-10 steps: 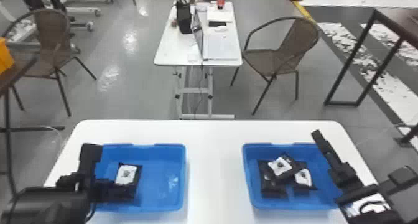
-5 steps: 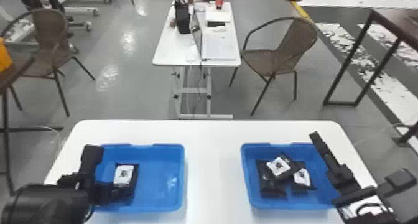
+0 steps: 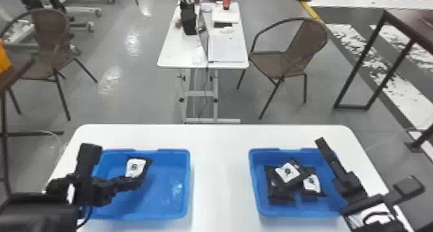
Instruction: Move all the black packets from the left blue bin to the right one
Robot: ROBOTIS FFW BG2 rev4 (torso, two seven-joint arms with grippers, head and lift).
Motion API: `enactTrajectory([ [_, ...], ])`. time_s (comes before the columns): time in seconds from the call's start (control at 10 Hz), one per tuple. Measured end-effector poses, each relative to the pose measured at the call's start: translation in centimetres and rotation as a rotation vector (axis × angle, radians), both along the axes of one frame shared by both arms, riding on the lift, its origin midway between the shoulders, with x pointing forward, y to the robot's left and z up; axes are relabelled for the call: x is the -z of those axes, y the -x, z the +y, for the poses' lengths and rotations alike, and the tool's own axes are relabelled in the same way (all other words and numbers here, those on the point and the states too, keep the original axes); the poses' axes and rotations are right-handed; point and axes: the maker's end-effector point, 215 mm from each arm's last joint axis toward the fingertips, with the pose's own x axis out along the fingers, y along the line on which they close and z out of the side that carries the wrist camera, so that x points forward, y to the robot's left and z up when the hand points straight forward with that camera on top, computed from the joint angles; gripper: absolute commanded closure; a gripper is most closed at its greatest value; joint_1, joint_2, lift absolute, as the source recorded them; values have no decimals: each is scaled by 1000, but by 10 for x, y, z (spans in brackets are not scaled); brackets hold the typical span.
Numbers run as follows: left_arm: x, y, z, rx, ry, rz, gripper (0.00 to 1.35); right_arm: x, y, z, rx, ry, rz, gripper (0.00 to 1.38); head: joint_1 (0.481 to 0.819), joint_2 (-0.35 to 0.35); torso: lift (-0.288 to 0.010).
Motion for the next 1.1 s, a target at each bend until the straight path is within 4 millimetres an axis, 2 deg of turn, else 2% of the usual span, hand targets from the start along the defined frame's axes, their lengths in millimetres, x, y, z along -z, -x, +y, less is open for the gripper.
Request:
enactTrajectory([
  [0.1, -22, -5, -13, 41, 2, -69, 1214, -1, 2, 5, -15, -1, -2, 418, 695, -46, 0],
  [0.2, -54, -21, -34, 99, 11, -194, 1214, -3, 2, 16, -43, -4, -5, 418, 695, -57, 0],
  [0.3, -88, -38, -62, 158, 66, -334, 1214, -7, -3, 35, -96, 0, -12, 418, 695, -66, 0],
  [0.5, -134, -67, -132, 315, 221, -492, 1214, -23, -19, 72, -213, 30, -47, 420, 695, -92, 0],
  [0.6, -147, -78, -164, 396, 269, -518, 1214, -32, -29, 91, -261, 39, -67, 420, 695, -105, 0],
  [0.8, -159, -92, -210, 486, 328, -522, 1214, -48, -47, 126, -330, 61, -92, 421, 695, -114, 0],
  [1.1, -167, -91, -268, 624, 357, -491, 1214, -56, -60, 170, -414, 79, -110, 415, 695, -125, 0],
])
